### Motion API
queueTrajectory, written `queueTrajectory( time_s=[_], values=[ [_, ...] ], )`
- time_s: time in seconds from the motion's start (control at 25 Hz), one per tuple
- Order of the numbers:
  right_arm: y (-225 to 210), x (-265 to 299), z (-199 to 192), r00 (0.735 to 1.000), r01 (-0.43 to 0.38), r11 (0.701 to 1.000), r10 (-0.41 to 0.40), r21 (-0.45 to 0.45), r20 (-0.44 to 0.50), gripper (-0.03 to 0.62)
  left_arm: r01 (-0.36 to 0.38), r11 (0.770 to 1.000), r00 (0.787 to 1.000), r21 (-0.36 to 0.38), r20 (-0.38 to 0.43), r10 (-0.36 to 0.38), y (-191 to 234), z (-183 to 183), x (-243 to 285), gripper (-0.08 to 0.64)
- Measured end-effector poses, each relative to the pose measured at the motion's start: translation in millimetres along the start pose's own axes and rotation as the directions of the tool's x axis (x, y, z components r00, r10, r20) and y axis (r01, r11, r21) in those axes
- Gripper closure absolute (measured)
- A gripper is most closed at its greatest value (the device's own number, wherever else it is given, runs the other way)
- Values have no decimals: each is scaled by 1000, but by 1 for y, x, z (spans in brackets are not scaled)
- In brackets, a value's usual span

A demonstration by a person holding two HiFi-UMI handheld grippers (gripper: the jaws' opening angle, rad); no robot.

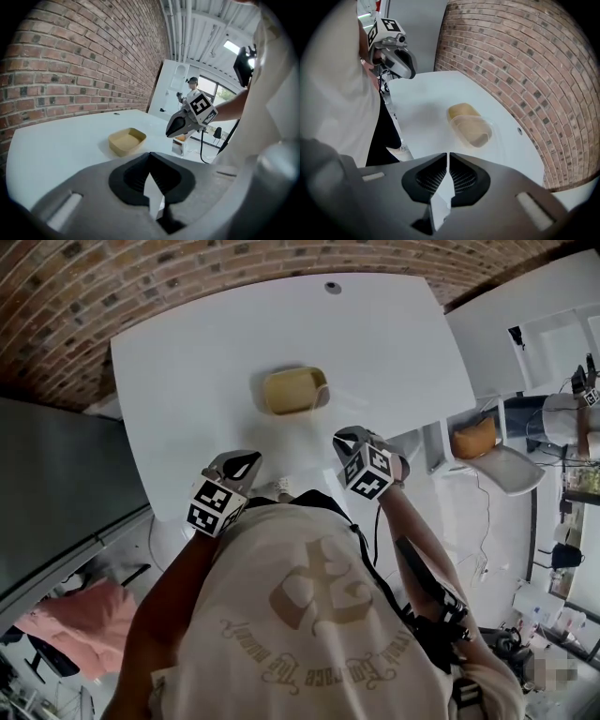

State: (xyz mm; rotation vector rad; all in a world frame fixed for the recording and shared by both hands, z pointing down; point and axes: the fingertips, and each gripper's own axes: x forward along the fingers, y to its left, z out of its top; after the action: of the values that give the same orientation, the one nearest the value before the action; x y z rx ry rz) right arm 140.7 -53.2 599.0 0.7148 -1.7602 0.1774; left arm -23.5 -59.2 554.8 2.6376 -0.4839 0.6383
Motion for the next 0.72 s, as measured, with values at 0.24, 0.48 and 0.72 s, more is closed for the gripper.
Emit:
queueTrajectory(
  time_s=[0.24,0.48,0.72],
  values=[
    [6,-9,-11,1000,12,999,-12,51,-4,565,30,999,999,19,-17,-29,-8,1,4,558],
    [16,-14,-23,1000,17,996,-17,92,-6,565,68,997,997,40,-37,-66,-18,-3,9,557],
    [25,-18,-31,1000,16,992,-15,125,-12,565,98,994,994,53,-58,-95,-24,-3,14,558]
  ],
)
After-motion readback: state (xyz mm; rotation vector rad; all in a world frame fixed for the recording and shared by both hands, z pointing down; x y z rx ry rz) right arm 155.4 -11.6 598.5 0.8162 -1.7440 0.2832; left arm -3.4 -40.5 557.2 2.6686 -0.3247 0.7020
